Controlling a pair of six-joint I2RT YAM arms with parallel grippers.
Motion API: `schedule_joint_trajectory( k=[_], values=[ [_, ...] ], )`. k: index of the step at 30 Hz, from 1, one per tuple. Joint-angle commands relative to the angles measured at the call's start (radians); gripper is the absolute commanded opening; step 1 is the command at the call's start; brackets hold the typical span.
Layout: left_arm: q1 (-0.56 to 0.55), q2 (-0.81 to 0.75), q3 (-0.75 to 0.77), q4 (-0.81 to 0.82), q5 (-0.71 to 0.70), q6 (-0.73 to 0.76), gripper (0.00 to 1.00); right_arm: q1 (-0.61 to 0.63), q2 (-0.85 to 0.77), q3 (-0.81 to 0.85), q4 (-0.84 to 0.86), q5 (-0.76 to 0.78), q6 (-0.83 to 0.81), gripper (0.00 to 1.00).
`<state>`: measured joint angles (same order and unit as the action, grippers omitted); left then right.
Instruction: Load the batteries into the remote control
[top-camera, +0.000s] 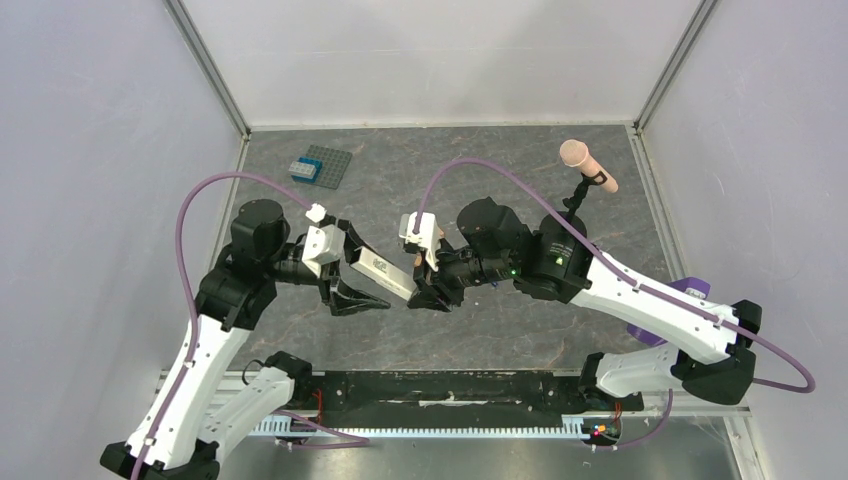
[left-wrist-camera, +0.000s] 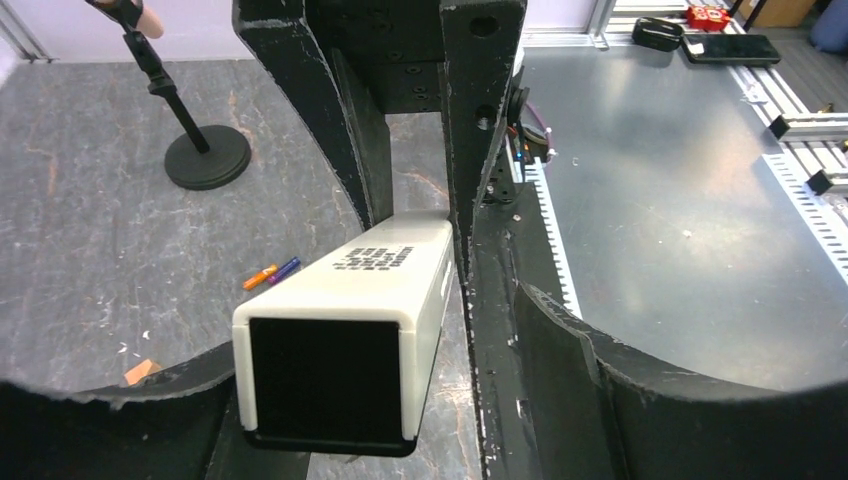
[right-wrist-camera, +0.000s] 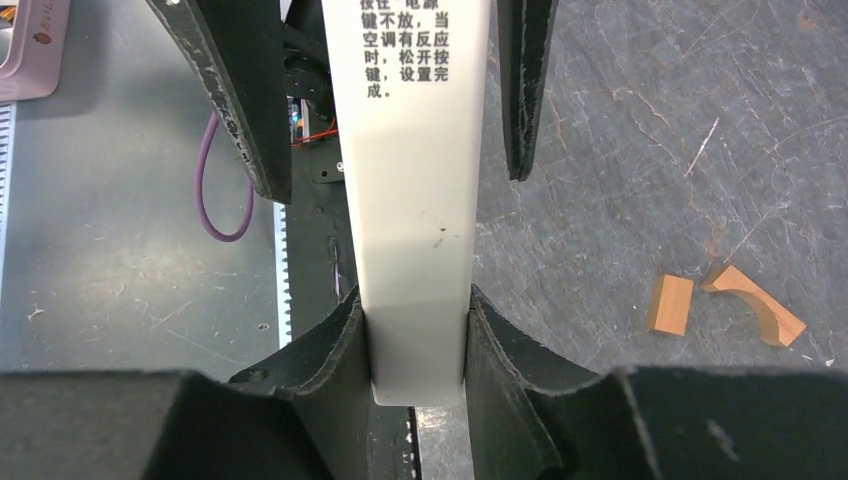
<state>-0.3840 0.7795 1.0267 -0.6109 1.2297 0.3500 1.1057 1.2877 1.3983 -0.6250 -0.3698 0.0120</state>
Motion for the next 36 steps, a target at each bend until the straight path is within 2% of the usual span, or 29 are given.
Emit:
schedule_joint_trajectory(
  k=[1, 15, 20, 25, 30, 32, 36],
  values=[
    [-0.002, -0.021, 0.000, 0.077, -0.032, 0.016, 0.73, -0.002, -0.004, 0.015, 0.015, -0.018, -0.003, 0.01],
    [-0.002, -0.020, -0.002, 0.092, 0.005, -0.020, 0.72, -0.003, 0.003, 0.015, -0.027, -0.056, -0.077, 0.00],
    [-0.001, -0.007, -0.007, 0.093, 0.019, -0.038, 0.61, -0.003, 0.002, 0.013, -0.019, -0.042, -0.093, 0.00],
    [-0.001, -0.002, -0.008, 0.099, 0.027, -0.050, 0.56, -0.003, 0.003, 0.007, -0.018, -0.035, -0.111, 0.00],
    [-0.002, 0.000, -0.010, 0.099, 0.038, -0.050, 0.55, -0.003, 0.005, 0.004, -0.015, -0.027, -0.116, 0.00],
    [-0.002, 0.001, -0.013, 0.100, 0.043, -0.048, 0.49, -0.003, 0.006, 0.004, -0.012, -0.023, -0.115, 0.00],
    [-0.001, 0.000, -0.016, 0.102, 0.047, -0.045, 0.16, -0.003, 0.006, 0.003, -0.005, -0.018, -0.113, 0.00]
  ],
)
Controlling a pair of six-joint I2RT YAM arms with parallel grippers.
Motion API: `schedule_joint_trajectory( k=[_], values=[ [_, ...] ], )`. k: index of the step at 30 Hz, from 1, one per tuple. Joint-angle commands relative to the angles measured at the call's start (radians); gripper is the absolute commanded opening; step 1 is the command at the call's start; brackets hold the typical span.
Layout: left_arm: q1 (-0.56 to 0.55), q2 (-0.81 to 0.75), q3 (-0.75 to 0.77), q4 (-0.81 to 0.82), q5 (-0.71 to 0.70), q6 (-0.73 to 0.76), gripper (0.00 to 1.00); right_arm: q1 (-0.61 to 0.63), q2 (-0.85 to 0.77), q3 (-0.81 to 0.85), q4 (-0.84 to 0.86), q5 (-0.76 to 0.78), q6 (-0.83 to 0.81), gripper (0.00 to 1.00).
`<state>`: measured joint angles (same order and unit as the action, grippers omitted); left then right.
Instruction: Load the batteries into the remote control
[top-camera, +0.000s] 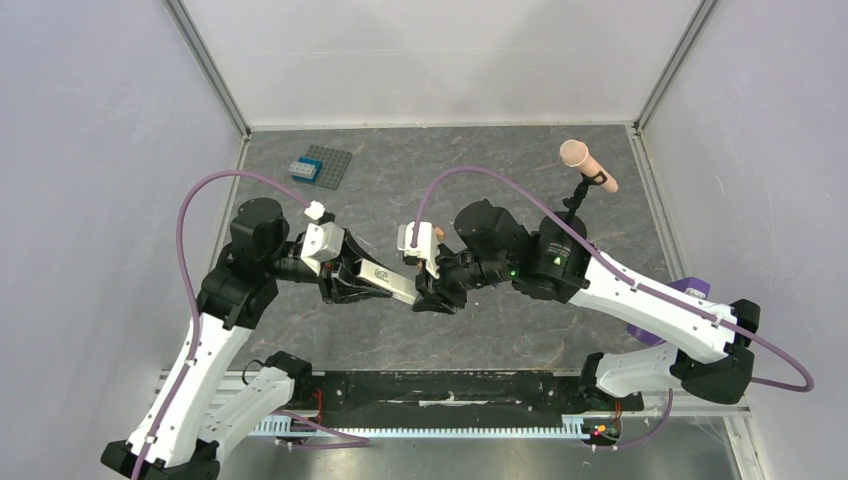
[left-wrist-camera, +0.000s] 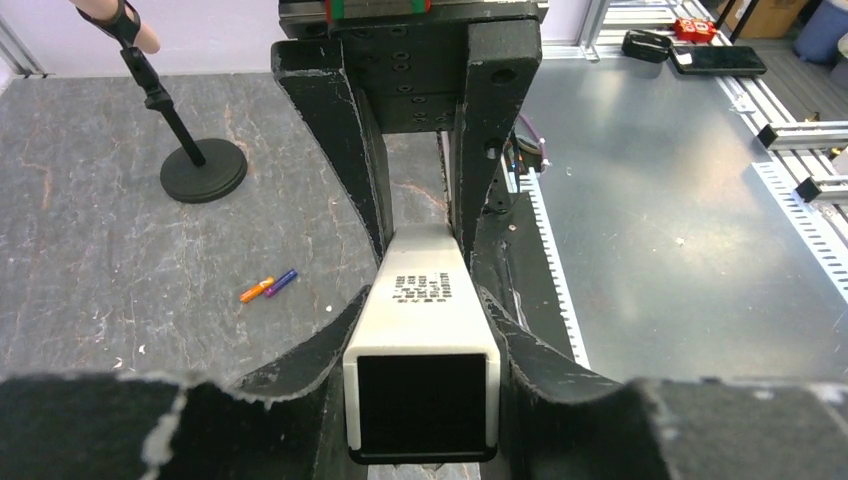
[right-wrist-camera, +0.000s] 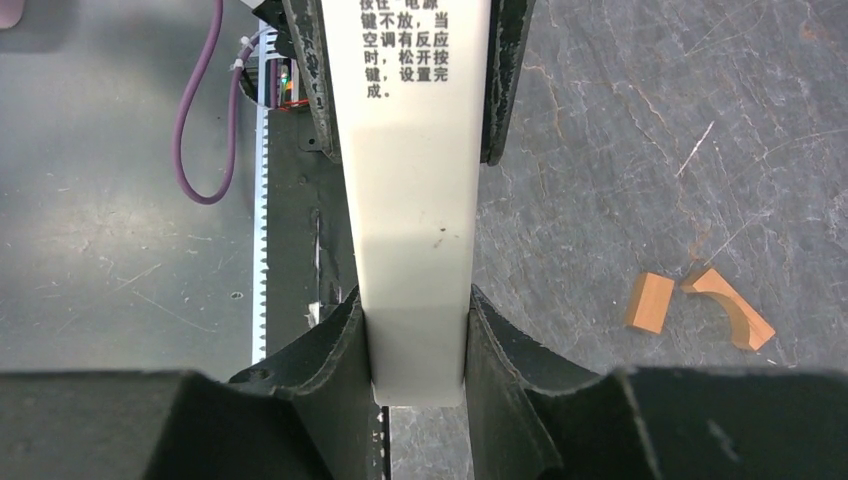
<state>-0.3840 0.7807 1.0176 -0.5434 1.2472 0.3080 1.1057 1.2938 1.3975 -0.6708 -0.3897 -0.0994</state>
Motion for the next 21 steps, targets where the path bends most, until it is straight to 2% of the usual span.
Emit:
schedule_joint_trajectory(
  k=[1, 3, 5, 6, 8, 9, 10, 12, 15, 18, 21],
  values=[
    [-0.001, -0.003, -0.008, 0.035, 0.030, -0.003, 0.09, -0.004, 0.000, 0.003, 0.044, 0.005, -0.001, 0.00],
    [-0.001, -0.005, -0.011, 0.040, 0.031, -0.003, 0.02, -0.003, -0.005, -0.001, 0.050, 0.015, 0.005, 0.00],
    [-0.001, -0.009, -0.017, 0.052, 0.038, -0.005, 0.02, -0.003, -0.011, -0.010, 0.060, 0.026, 0.010, 0.01],
    [-0.002, -0.011, -0.021, 0.067, 0.034, -0.013, 0.02, -0.003, -0.018, -0.017, 0.070, 0.035, 0.016, 0.12],
    [-0.002, -0.018, -0.033, 0.110, 0.017, -0.042, 0.02, -0.003, -0.039, -0.036, 0.099, 0.072, 0.031, 0.54],
    [-0.002, -0.023, -0.039, 0.132, 0.003, -0.048, 0.02, -0.004, -0.052, -0.055, 0.121, 0.094, 0.042, 0.70],
    [-0.002, -0.030, -0.045, 0.152, -0.020, -0.062, 0.02, -0.004, -0.075, -0.073, 0.159, 0.132, 0.066, 0.82],
    [-0.001, -0.042, -0.064, 0.207, -0.032, -0.080, 0.02, -0.014, -0.119, -0.134, 0.289, 0.228, 0.218, 0.97],
    [0.000, -0.051, -0.079, 0.254, -0.036, -0.076, 0.02, -0.036, -0.167, -0.217, 0.474, 0.232, 0.462, 0.98],
    [0.000, -0.020, -0.054, 0.284, -0.023, -0.101, 0.02, -0.039, -0.245, -0.342, 0.730, 0.236, 0.673, 0.98],
    [0.001, 0.018, -0.012, 0.282, -0.009, -0.116, 0.02, -0.042, -0.290, -0.429, 0.843, 0.285, 0.842, 0.98]
  ],
)
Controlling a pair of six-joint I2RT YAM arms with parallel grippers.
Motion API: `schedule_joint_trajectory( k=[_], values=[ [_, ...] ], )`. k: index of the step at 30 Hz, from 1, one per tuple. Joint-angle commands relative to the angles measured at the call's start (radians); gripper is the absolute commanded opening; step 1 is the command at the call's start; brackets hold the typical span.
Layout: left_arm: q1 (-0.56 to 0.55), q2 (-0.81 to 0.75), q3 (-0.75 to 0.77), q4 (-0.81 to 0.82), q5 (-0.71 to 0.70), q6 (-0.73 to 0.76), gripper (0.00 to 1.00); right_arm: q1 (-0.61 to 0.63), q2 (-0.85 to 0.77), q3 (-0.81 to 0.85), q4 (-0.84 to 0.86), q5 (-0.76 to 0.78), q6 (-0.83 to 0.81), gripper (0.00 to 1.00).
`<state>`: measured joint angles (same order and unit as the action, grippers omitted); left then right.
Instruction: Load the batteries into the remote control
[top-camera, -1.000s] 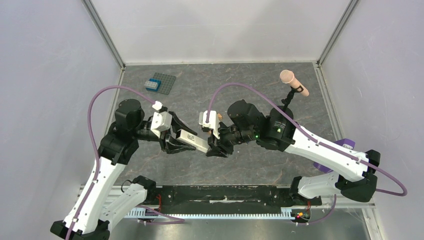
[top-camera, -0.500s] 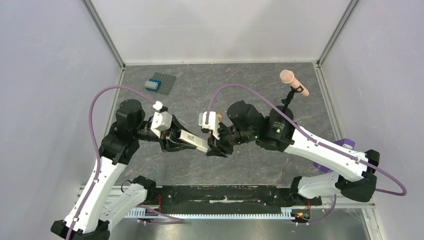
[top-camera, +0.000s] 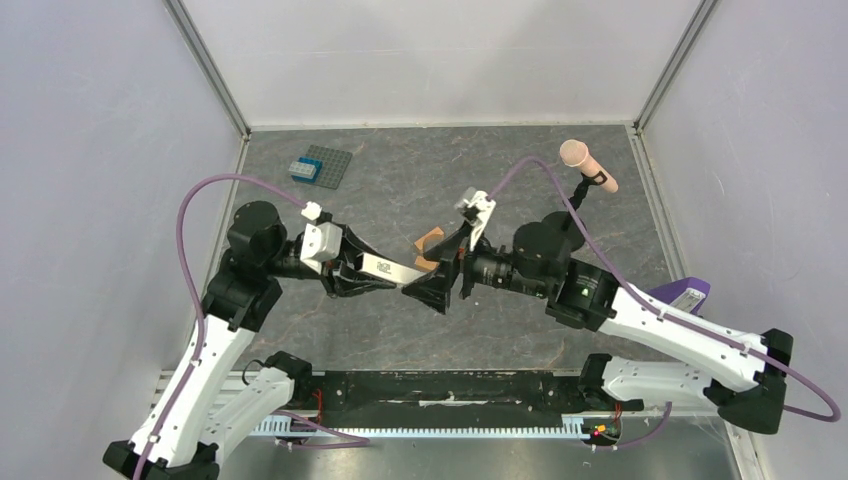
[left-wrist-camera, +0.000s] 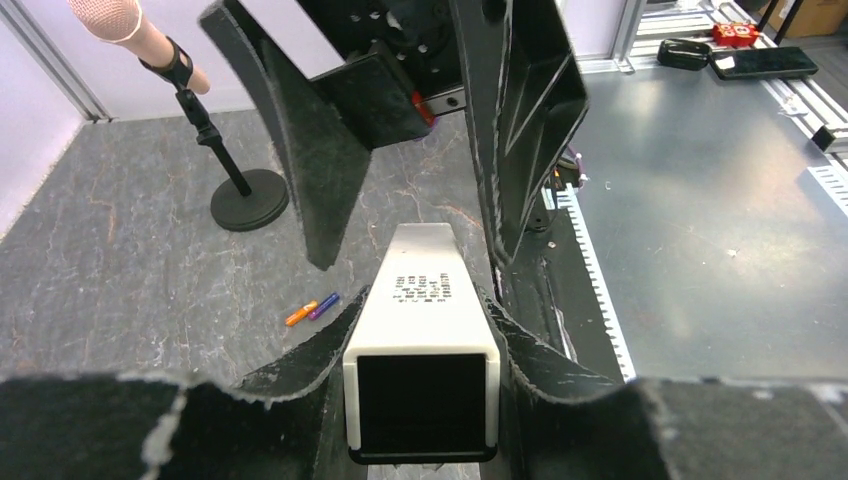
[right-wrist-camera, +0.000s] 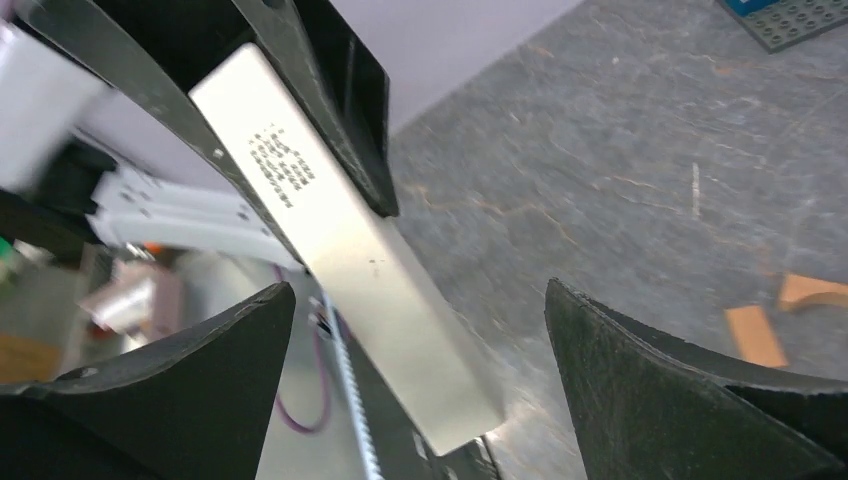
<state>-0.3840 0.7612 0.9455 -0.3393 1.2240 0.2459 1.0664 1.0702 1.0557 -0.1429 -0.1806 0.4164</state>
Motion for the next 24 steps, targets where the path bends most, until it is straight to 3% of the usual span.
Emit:
schedule_joint_trajectory(
  k=[1, 5, 12, 17, 24],
  values=[
    [0.001, 0.048, 0.069, 0.084, 0.013, -0.063, 0.02, -0.003, -0.077, -0.112, 0.325, 0.115, 0.377, 0.98],
    [0.002, 0.053, 0.065, 0.203, -0.025, -0.172, 0.02, -0.008, -0.151, -0.270, 0.487, 0.215, 0.572, 0.98],
    [0.001, 0.032, -0.051, 0.610, -0.058, -0.467, 0.02, -0.016, -0.212, -0.455, 0.757, 0.274, 0.754, 0.93],
    [0.001, 0.037, -0.056, 0.631, -0.017, -0.498, 0.02, -0.021, -0.211, -0.482, 0.897, 0.240, 0.794, 0.85],
    [0.001, 0.015, -0.068, 0.632, 0.025, -0.509, 0.02, -0.034, -0.155, -0.429, 0.911, 0.132, 0.829, 0.68]
  ],
)
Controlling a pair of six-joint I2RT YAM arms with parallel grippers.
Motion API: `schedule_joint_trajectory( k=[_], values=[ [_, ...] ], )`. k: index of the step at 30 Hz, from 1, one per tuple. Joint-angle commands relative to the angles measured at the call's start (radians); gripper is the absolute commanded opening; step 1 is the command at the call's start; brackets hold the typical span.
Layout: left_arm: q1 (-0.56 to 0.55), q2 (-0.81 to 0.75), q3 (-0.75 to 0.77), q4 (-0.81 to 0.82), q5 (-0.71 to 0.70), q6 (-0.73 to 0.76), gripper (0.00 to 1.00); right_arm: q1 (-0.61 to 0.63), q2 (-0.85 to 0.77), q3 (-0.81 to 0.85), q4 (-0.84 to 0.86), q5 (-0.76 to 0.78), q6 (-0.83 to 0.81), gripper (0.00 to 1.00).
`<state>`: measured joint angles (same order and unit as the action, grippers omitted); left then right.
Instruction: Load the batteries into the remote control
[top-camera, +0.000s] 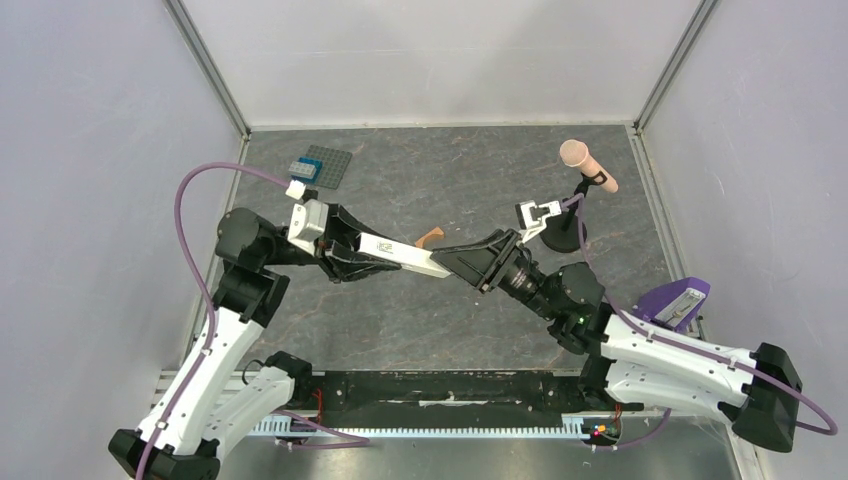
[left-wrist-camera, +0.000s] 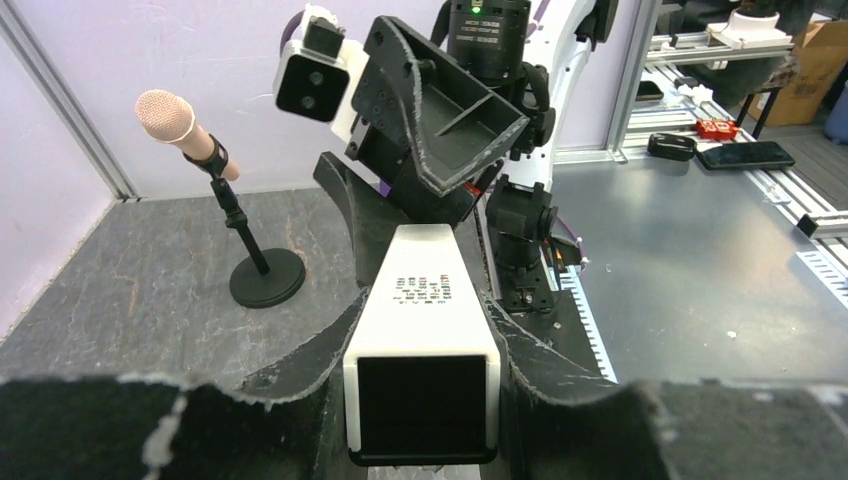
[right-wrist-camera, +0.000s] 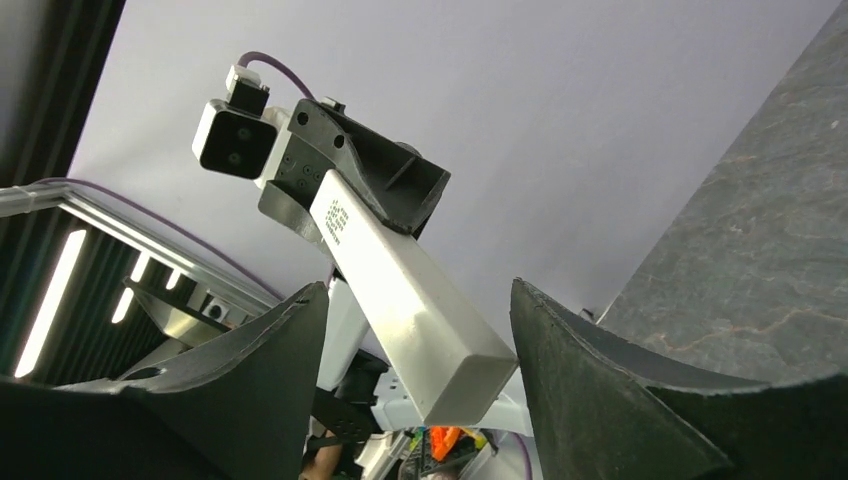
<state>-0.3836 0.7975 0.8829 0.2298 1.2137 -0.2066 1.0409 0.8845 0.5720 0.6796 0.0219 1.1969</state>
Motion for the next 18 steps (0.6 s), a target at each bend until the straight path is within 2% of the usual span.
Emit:
schedule_joint_trajectory(
  k=[1, 5, 10, 15, 18],
  values=[
    [0.000, -0.023, -0.005, 0.064, 0.036, -0.057, 0.02, -0.010, 0.045, 0.063, 0.099, -0.096, 0.051, 0.67],
    [0.001, -0.027, -0.003, 0.070, 0.043, -0.058, 0.02, -0.012, 0.112, 0.112, 0.117, -0.217, 0.056, 0.61],
    [-0.001, -0.025, -0.001, 0.097, 0.083, -0.071, 0.02, -0.013, 0.144, 0.118, 0.177, -0.267, 0.091, 0.50],
    [-0.001, -0.032, 0.002, 0.104, 0.065, -0.072, 0.02, -0.013, 0.180, 0.106, 0.256, -0.319, 0.141, 0.31],
    [-0.001, -0.036, 0.006, 0.104, 0.051, -0.074, 0.02, -0.013, 0.196, 0.101, 0.309, -0.357, 0.150, 0.15]
  ],
)
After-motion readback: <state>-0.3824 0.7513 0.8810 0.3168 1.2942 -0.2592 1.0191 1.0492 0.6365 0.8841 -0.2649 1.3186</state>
